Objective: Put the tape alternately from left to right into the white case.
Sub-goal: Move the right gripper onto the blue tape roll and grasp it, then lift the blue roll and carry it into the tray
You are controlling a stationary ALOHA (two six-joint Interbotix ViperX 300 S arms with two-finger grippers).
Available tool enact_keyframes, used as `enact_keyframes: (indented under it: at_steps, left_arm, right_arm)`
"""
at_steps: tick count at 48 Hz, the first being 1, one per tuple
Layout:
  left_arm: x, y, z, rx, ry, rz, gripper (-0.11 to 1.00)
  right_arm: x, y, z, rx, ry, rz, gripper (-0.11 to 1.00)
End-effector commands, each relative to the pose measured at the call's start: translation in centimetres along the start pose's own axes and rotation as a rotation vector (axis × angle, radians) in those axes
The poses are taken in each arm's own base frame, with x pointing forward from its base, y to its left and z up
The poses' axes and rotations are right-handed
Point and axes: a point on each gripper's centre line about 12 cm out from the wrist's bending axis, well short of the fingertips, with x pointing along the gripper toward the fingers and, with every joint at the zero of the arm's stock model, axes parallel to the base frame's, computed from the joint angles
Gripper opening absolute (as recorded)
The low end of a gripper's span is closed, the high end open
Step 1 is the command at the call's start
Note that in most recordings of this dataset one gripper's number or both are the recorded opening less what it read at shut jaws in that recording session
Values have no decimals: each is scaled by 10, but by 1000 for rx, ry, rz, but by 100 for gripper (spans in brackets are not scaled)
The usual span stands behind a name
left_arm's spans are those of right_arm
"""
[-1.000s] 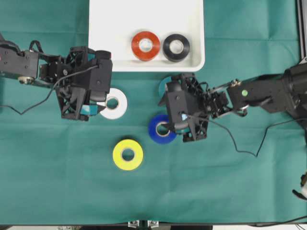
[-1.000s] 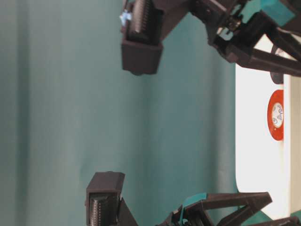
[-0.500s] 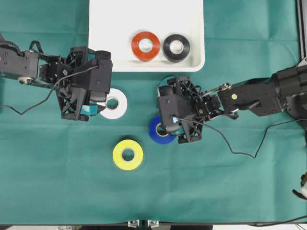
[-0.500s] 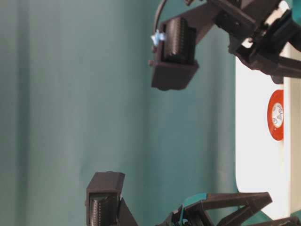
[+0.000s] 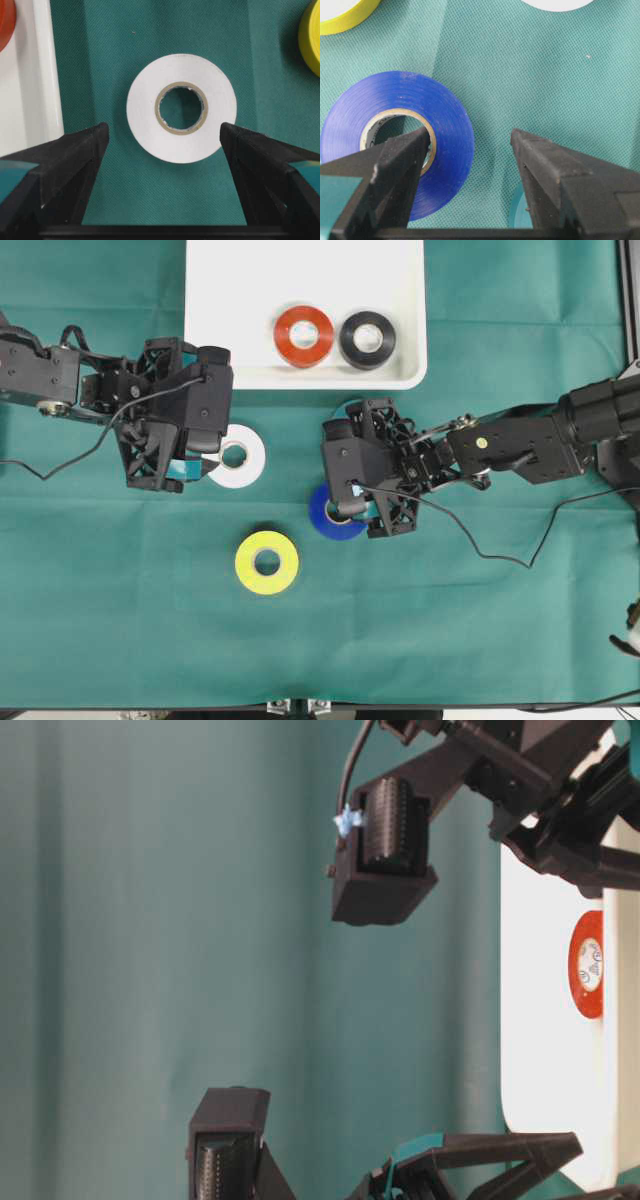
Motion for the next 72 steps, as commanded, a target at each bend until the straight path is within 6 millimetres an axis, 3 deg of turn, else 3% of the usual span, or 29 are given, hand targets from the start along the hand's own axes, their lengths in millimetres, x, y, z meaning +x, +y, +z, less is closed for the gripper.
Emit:
enact_keyframes:
  at_steps: [1,5,10,13,32,60,72]
  left_arm:
    - [-7,0,6,-2,-31,1,65]
    - [-7,0,7,-1,-32,1,65]
    - [-7,0,7,0,-31,1,65]
    - [-7,-1,7,0,-32,0,65]
    - [-7,0,7,0,-34,1,65]
    - [-7,0,6,-1,-31,1,65]
    - [-8,-1,7,0,-34,1,65]
  right_arm:
    - [-5,2,12,0,-37,7,72]
    - [-5,3,14,0,-39,6,64]
    - [-5,4,15,-4,-42,9,35]
    - [-5,6,16,-9,-45,12,26]
    - [-11,11,21,-19,-66,22,26]
    - [-73,13,53,-50,-234,35,26]
    - [-77,13,54,-61,-247,36,26]
